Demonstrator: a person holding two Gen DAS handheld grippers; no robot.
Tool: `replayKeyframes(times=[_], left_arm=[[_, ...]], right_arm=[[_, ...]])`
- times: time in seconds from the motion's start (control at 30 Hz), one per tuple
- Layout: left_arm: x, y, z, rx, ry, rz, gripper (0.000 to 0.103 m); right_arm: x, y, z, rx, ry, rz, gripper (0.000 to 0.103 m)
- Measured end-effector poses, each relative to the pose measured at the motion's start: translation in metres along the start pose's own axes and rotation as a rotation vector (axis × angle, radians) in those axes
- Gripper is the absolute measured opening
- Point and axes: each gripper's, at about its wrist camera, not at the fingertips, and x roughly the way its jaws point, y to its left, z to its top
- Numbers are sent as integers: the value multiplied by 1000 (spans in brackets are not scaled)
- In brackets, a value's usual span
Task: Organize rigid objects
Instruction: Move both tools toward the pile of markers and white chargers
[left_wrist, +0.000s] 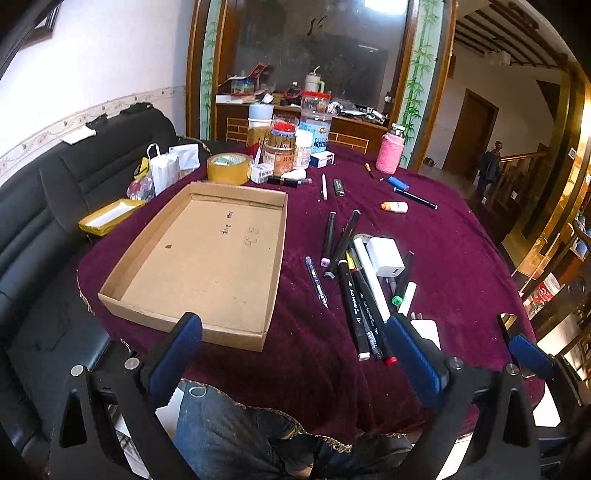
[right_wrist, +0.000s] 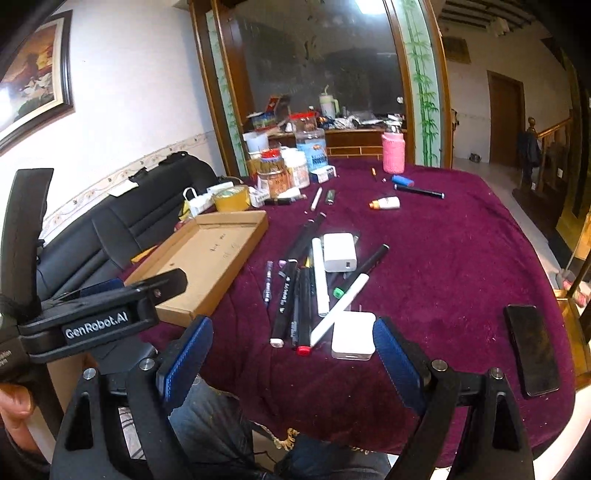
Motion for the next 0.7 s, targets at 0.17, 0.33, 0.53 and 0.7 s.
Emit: replayKeyframes(times=[0.17,0.33,0.53,0.7], left_arm=[[-1,-3,-2,10,-3,1,100],[11,-7,-4,24,20,7,100],[34,-11,3,30,65,16,100],[60,-15,8,43,113,28,100]], right_arm=[[-1,9,-1,-31,8,-10,91],[7,5,-3,-32,24,-13,91],[27,-13,4,27,45,19,91],[50,-30,7,70,83,38,91]])
